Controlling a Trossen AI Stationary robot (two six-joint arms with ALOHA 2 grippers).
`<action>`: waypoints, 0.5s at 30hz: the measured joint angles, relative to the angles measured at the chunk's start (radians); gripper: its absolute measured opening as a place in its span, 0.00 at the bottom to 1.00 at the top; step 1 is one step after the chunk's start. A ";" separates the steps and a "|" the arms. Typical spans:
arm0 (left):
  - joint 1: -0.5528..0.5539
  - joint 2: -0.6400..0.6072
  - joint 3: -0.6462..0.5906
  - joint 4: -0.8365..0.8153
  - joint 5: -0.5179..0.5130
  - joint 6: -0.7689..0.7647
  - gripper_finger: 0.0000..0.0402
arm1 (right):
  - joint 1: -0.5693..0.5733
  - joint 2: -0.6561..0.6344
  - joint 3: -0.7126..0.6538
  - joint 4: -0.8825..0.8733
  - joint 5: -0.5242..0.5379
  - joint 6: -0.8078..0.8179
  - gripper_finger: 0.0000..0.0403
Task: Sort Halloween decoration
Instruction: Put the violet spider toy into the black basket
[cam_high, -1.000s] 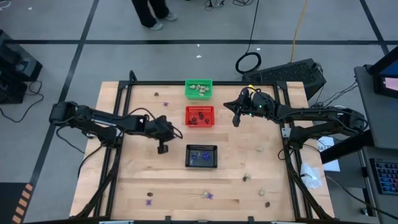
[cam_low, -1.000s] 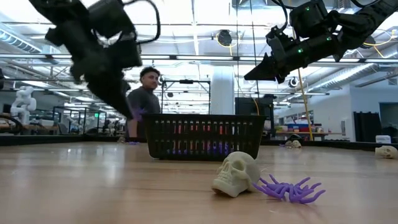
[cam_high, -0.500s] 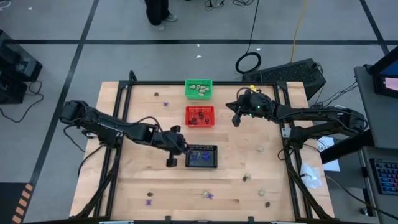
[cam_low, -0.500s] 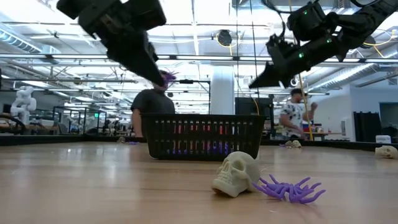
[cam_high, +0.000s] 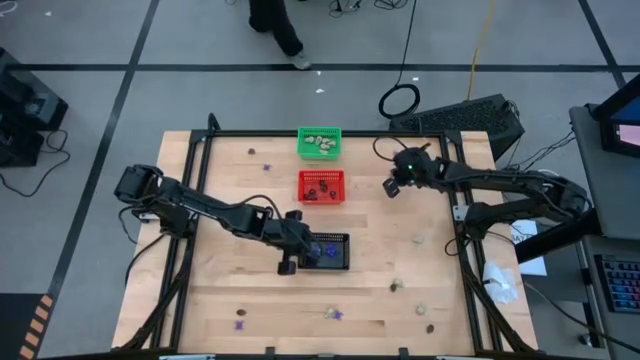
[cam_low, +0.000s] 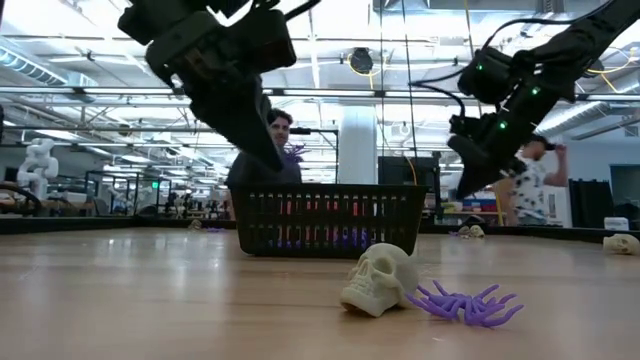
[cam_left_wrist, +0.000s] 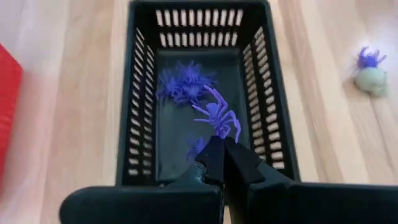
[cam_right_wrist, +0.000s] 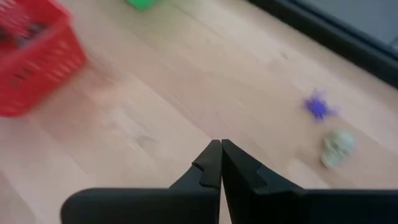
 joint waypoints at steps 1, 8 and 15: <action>0.000 0.000 0.000 0.005 0.006 0.000 0.00 | -0.006 0.000 0.000 -0.017 0.000 0.004 0.00; 0.008 0.020 0.000 0.030 0.032 -0.010 0.00 | -0.023 0.000 0.000 -0.102 -0.003 -0.001 0.00; 0.013 0.063 0.002 0.049 0.079 -0.010 0.00 | -0.026 0.000 0.000 -0.170 -0.007 -0.026 0.00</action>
